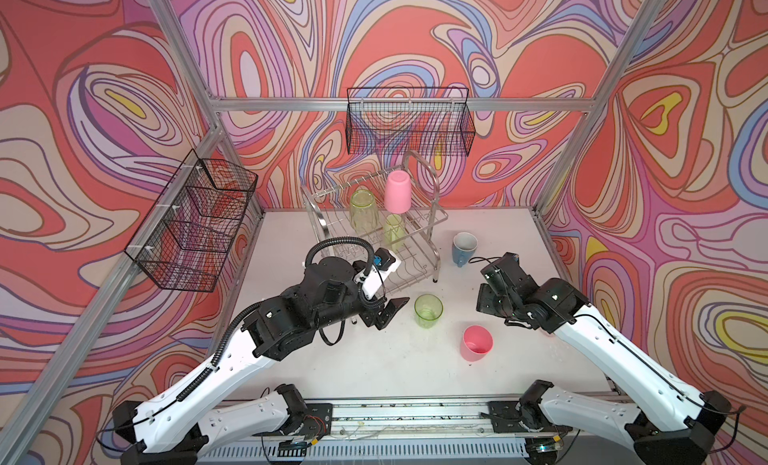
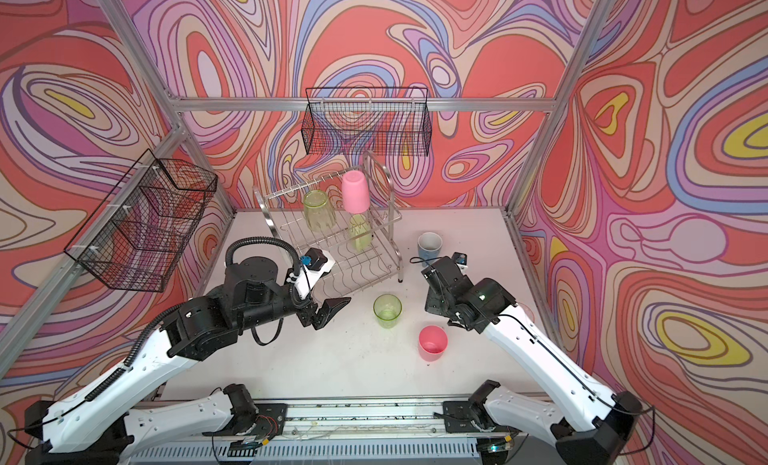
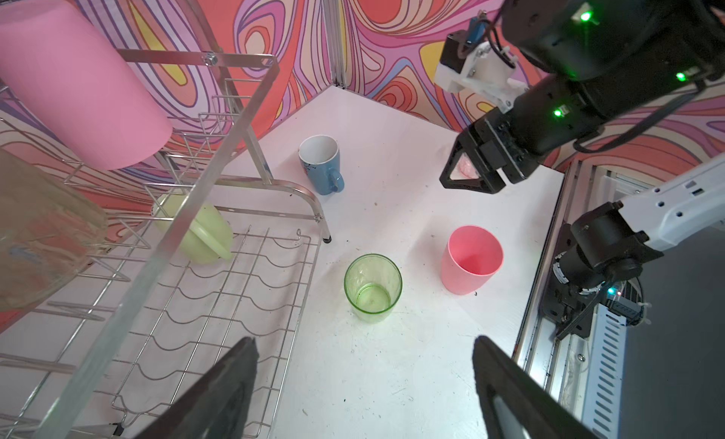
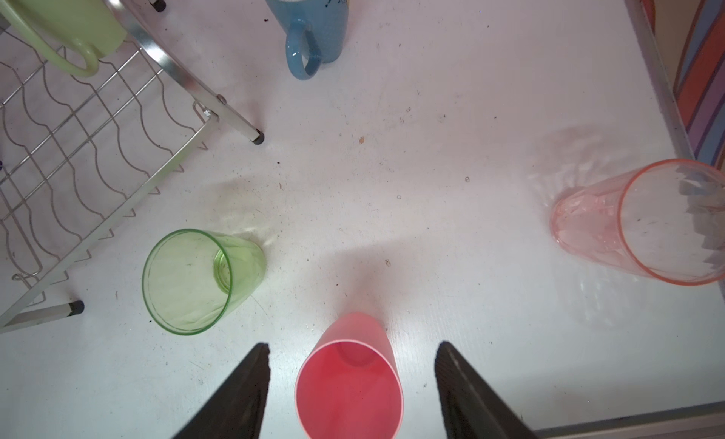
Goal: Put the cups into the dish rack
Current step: 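Open the right gripper and pull it out of the rack while left gripper draws back, then lower the right gripper around the rim of the small green glass on the table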
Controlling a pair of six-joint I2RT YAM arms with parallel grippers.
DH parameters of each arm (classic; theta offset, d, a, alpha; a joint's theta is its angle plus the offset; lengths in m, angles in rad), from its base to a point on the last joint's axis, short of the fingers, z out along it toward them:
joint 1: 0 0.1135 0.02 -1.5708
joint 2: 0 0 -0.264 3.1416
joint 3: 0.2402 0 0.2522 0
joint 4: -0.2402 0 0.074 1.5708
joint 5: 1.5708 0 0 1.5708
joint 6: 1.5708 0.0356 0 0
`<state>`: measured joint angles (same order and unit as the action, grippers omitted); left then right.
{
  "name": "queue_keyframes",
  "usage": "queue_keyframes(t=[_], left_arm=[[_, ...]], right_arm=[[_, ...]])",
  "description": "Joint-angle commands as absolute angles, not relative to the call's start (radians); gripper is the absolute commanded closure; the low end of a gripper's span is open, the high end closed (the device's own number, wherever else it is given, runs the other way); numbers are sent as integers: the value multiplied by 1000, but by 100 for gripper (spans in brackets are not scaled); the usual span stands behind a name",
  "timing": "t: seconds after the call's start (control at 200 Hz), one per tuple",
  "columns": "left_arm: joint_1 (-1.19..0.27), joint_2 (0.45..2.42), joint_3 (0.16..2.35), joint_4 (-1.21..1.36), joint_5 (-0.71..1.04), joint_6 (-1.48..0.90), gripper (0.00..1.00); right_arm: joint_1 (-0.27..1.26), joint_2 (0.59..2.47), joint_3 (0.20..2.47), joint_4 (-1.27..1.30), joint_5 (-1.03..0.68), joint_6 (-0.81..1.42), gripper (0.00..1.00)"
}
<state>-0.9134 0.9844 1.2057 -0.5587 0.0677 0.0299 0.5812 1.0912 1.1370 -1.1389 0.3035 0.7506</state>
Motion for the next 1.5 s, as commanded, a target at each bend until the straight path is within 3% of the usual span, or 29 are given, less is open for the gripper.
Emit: queue_keyframes(t=[0.0,0.476,0.901,1.042,1.497], left_arm=[[-940,959,1188,-517,32,62,12],[-965,956,1164,-518,-9,80,14],[-984,980,1173,-535,-62,93,14],[-1031,1000,1178,-538,-120,102,14],[-1190,1110,1215,-584,-271,74,15]], right_arm=[[515,1120,1114,-1031,225,700,31],[388,1351,1197,-883,152,619,32],[388,1366,1175,-844,107,575,36],[391,1358,1162,-860,92,563,40],[391,1324,1094,-816,58,557,41]])
